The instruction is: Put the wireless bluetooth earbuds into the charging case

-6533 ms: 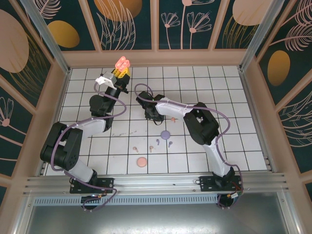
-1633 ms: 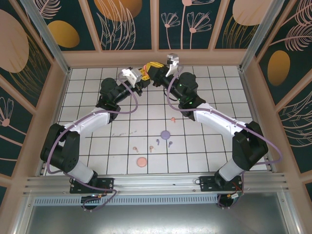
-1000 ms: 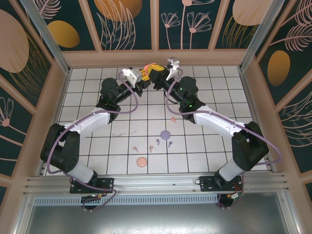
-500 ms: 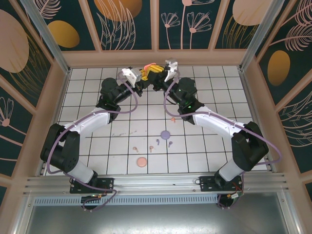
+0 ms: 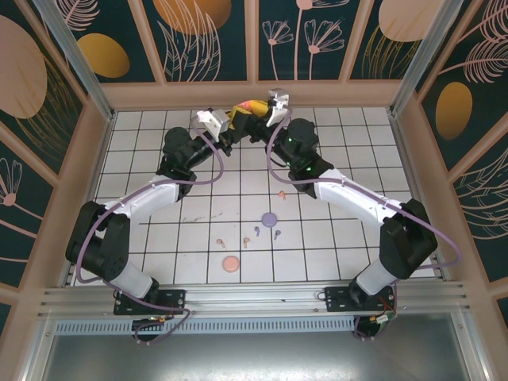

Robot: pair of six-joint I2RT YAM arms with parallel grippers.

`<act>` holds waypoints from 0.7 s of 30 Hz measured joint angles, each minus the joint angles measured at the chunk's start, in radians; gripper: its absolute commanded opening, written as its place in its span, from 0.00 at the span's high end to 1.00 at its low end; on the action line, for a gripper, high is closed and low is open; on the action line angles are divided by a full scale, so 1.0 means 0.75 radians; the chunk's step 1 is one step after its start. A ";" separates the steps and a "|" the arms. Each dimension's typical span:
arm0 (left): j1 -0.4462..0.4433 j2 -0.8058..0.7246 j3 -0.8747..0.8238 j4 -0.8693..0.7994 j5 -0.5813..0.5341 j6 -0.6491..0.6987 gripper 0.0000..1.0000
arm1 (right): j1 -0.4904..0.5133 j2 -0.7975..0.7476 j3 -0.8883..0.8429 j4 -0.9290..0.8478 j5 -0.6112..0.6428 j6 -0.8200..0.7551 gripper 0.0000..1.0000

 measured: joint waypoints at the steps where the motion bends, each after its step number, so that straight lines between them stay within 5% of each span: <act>1: -0.002 0.000 -0.006 0.020 -0.001 -0.006 1.00 | -0.002 -0.011 0.007 -0.020 -0.006 0.022 0.29; 12: -0.008 -0.001 -0.105 0.204 -0.030 -0.025 1.00 | -0.148 -0.266 -0.025 -0.228 0.000 0.307 0.27; 21: -0.008 -0.009 -0.190 0.266 -0.063 -0.025 1.00 | -0.196 -0.301 -0.043 -0.729 0.168 0.414 0.33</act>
